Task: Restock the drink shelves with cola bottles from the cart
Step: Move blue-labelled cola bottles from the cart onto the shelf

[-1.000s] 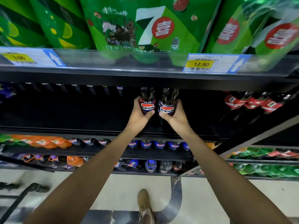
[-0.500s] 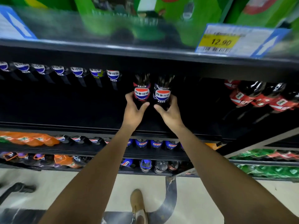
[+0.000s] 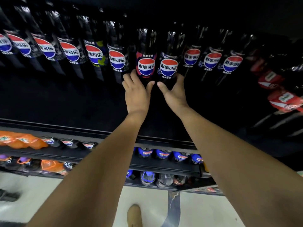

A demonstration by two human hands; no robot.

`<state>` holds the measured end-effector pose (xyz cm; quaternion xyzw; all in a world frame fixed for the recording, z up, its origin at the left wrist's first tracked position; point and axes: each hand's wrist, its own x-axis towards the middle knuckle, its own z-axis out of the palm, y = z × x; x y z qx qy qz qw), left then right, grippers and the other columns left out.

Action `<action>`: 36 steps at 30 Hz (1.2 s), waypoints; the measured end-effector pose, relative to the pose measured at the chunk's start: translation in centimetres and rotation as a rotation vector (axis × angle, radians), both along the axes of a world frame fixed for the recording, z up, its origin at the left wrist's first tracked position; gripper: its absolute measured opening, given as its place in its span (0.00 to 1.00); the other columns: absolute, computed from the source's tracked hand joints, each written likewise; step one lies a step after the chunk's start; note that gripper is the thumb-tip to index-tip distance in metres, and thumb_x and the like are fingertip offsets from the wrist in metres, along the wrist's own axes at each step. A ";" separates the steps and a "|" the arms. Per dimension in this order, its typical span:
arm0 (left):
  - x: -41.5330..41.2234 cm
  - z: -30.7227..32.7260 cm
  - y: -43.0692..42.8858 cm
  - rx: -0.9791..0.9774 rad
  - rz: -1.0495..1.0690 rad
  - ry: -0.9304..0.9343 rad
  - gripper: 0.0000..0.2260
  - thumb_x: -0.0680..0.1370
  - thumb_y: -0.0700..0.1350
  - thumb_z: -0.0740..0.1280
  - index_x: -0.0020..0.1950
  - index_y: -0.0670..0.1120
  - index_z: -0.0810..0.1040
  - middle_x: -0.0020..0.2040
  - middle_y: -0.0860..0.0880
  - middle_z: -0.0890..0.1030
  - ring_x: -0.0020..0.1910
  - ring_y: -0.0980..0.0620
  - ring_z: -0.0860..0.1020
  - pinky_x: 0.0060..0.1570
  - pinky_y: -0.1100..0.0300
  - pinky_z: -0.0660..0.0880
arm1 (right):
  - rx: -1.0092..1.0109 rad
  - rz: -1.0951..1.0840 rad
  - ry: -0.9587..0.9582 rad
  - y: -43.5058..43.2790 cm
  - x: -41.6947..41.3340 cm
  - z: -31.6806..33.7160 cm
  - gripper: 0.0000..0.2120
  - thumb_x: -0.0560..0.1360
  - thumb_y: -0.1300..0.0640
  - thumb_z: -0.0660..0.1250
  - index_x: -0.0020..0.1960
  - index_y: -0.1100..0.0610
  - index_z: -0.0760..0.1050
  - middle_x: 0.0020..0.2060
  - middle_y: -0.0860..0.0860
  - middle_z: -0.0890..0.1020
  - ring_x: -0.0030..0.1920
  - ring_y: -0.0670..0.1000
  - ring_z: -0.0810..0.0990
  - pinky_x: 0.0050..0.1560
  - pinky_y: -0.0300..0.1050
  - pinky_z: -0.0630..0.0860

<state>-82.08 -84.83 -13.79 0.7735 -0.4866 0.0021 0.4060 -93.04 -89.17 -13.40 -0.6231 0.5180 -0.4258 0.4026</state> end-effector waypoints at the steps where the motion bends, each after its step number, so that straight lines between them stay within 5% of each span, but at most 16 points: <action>1: -0.1 0.0 -0.1 -0.002 0.016 -0.031 0.31 0.79 0.57 0.62 0.73 0.37 0.61 0.66 0.39 0.67 0.63 0.43 0.69 0.58 0.54 0.72 | -0.010 -0.003 0.004 -0.2 0.2 0.0 0.32 0.75 0.56 0.71 0.73 0.58 0.58 0.62 0.46 0.70 0.59 0.41 0.68 0.43 0.18 0.64; 4: -0.1 -0.1 -0.1 0.007 0.064 -0.096 0.30 0.80 0.57 0.61 0.73 0.37 0.61 0.65 0.40 0.68 0.61 0.44 0.71 0.54 0.55 0.75 | -0.044 -0.021 0.022 -0.4 0.5 -0.4 0.32 0.74 0.54 0.71 0.72 0.59 0.60 0.59 0.44 0.70 0.58 0.41 0.69 0.46 0.18 0.64; 9: -0.6 0.3 0.4 -0.006 0.053 -0.042 0.29 0.74 0.50 0.65 0.70 0.36 0.64 0.63 0.40 0.69 0.59 0.42 0.70 0.48 0.55 0.74 | -0.115 -0.021 0.118 -0.4 0.6 -0.8 0.34 0.75 0.49 0.69 0.75 0.59 0.58 0.70 0.52 0.68 0.69 0.50 0.68 0.66 0.44 0.69; 14: -0.7 0.4 0.6 -0.055 0.046 -0.004 0.25 0.74 0.46 0.67 0.67 0.37 0.65 0.62 0.41 0.68 0.60 0.44 0.69 0.40 0.60 0.71 | -0.156 -0.040 0.200 -0.5 0.6 -1.0 0.32 0.76 0.52 0.67 0.75 0.57 0.58 0.71 0.53 0.62 0.71 0.52 0.63 0.59 0.38 0.62; 19: -0.4 0.5 0.6 -0.058 0.070 0.019 0.17 0.77 0.42 0.65 0.63 0.38 0.67 0.60 0.42 0.69 0.59 0.46 0.71 0.38 0.56 0.76 | -0.145 -0.045 0.218 -0.7 0.6 -1.0 0.31 0.76 0.53 0.66 0.76 0.55 0.58 0.71 0.53 0.63 0.71 0.52 0.63 0.60 0.36 0.59; 25: 0.1 0.3 0.4 -0.054 0.063 0.067 0.16 0.80 0.43 0.64 0.64 0.38 0.67 0.61 0.44 0.71 0.58 0.47 0.73 0.40 0.59 0.70 | -0.137 -0.086 0.161 -0.6 0.8 -1.0 0.31 0.74 0.51 0.70 0.72 0.62 0.63 0.69 0.54 0.67 0.68 0.52 0.69 0.60 0.38 0.66; 36: -0.1 0.2 0.3 -0.067 0.063 0.070 0.15 0.80 0.43 0.64 0.63 0.37 0.67 0.60 0.43 0.72 0.58 0.47 0.73 0.41 0.61 0.69 | -0.193 -0.087 0.180 -0.6 0.8 -1.0 0.28 0.74 0.53 0.69 0.70 0.61 0.65 0.66 0.53 0.71 0.66 0.52 0.71 0.59 0.37 0.65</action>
